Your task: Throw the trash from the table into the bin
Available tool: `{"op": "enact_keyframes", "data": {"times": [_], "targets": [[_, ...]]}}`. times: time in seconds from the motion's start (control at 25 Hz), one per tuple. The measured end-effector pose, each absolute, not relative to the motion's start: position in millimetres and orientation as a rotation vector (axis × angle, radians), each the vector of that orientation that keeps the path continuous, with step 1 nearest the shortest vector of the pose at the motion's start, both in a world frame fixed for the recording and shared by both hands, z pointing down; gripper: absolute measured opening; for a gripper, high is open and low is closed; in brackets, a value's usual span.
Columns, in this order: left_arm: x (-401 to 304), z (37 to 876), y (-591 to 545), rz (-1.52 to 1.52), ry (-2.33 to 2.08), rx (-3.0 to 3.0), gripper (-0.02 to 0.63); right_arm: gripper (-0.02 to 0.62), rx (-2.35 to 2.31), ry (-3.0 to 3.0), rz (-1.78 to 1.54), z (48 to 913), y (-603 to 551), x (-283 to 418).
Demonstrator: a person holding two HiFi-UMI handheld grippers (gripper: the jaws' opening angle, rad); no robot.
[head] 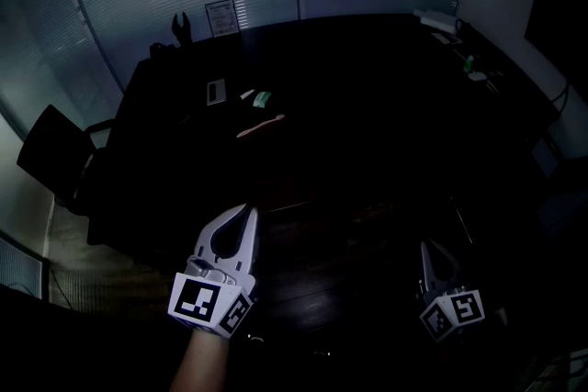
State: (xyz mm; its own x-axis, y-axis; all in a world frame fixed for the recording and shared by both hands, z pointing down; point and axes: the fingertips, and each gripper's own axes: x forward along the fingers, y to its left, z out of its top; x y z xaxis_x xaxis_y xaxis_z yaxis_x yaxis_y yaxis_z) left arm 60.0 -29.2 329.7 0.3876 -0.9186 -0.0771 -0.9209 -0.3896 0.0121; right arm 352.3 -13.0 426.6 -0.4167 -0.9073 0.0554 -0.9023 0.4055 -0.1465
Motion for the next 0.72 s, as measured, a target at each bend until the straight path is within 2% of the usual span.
{"op": "enact_keyframes", "data": {"times": [0.32, 0.72], "targets": [[48.4, 316.9, -21.0, 0.148, 1.747, -2.556, 0.0, 0.005, -1.613, 2.596, 0.11, 342.2, -35.2, 319.8], [16.3, 305.7, -9.5, 0.184, 1.836, -2.473, 0.0, 0.005, -1.497, 2.598, 0.288, 291.0, -40.0, 254.7]]}}
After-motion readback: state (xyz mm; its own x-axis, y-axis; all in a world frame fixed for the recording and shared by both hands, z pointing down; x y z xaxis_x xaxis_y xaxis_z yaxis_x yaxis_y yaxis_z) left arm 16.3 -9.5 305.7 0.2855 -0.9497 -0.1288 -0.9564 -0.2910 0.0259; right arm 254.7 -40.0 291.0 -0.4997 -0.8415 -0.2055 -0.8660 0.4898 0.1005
